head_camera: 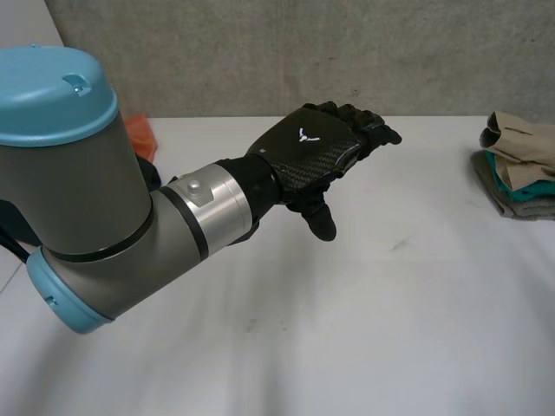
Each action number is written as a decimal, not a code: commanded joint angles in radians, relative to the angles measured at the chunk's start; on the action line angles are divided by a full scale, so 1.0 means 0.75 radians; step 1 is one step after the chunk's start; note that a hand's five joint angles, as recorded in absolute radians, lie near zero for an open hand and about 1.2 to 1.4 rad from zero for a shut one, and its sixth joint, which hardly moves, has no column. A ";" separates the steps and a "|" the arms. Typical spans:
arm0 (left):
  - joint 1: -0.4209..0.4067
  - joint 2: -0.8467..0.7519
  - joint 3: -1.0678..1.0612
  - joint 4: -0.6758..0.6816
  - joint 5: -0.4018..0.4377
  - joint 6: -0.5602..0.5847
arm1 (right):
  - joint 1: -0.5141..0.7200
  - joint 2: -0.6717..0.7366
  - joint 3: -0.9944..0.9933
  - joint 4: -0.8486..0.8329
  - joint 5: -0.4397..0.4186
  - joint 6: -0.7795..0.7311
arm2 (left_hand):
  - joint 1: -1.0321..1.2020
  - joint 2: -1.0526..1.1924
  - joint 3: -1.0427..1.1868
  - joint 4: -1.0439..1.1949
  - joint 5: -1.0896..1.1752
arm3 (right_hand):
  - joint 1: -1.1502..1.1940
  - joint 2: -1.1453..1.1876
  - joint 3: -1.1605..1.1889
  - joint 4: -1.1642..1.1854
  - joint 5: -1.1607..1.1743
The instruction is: Fold the laundry.
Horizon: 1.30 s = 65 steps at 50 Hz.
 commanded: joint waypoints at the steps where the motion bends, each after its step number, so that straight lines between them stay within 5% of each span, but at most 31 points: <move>1: -0.012 0.009 -0.005 0.000 -0.001 -0.001 | -0.018 -0.312 0.178 0.374 0.065 -0.054 | 0.024 0.012 0.003 0.010 -0.012 | -0.100 -0.180 -0.188 -0.212 -0.207; 13: -0.012 0.052 -0.027 0.000 -0.001 -0.001 | -0.321 -0.603 0.311 1.037 0.171 -0.584 | 0.012 0.000 -0.009 -0.002 -0.024 | -0.100 -0.180 -0.188 -0.212 -0.207; 17: -0.010 0.070 -0.027 0.002 -0.003 -0.003 | -0.397 -0.611 0.174 1.177 0.434 -0.766 | 0.012 0.000 -0.009 -0.002 -0.024 | -0.100 -0.180 -0.188 -0.212 -0.207; 19: -0.006 0.089 -0.027 0.006 -0.011 -0.007 | -0.393 -0.613 0.105 1.134 0.623 -0.836 | 0.016 0.004 -0.005 0.002 -0.020 | -0.100 -0.180 -0.188 -0.212 -0.207; 22: 0.000 0.111 -0.029 0.028 -0.021 -0.010 | -0.305 -0.646 0.086 0.957 0.717 -0.814 | 0.020 0.008 -0.001 0.006 -0.016 | -0.100 -0.180 -0.188 -0.212 -0.207; 29: 0.055 0.189 -0.052 0.080 -0.183 -0.005 | -0.008 -0.936 0.329 0.496 0.638 -0.505 | 0.036 0.023 0.015 0.022 -0.001 | -0.100 -0.180 -0.188 -0.212 -0.207; 34: 0.196 0.263 -0.127 0.180 -0.475 0.062 | 0.243 -1.183 0.664 0.142 0.413 -0.298 | -0.011 -0.023 -0.032 -0.025 -0.047 | -0.100 -0.180 -0.188 -0.212 -0.207; 37: 0.303 0.263 -0.182 0.219 -0.541 0.144 | 0.449 -1.212 0.820 0.083 0.294 -0.276 | -0.023 -0.035 -0.044 -0.037 -0.059 | -0.100 -0.180 -0.188 -0.212 -0.207; 41: 0.487 0.242 -0.305 0.243 -0.541 0.374 | 0.678 -1.200 0.924 0.217 0.210 -0.314 | -0.023 -0.035 -0.044 -0.037 -0.059 | -0.100 -0.180 -0.188 -0.212 -0.207; 46: 0.734 0.059 -0.412 0.258 -0.527 0.685 | 0.753 -1.098 0.951 0.542 0.210 -0.482 | -0.023 -0.035 -0.044 -0.037 -0.059 | -0.100 -0.180 -0.188 -0.212 -0.207; 56: 0.949 -0.310 -0.371 0.358 -0.271 0.849 | 0.847 -0.801 0.945 0.849 0.375 -1.005 | 0.082 0.070 0.061 0.068 0.046 | -0.100 -0.180 -0.188 -0.212 -0.207; 60: 0.945 -0.351 -0.346 0.442 -0.244 0.833 | 0.849 -0.777 0.955 0.841 0.472 -1.036 | 0.450 0.438 0.429 0.436 0.413 | -0.100 -0.180 -0.188 -0.212 -0.207; 65: 0.892 -0.359 -0.295 0.544 -0.236 0.782 | 0.847 -0.766 0.957 0.839 0.486 -1.028 | 1.547 1.535 1.526 1.533 1.511 | -0.100 -0.180 -0.188 -0.212 -0.207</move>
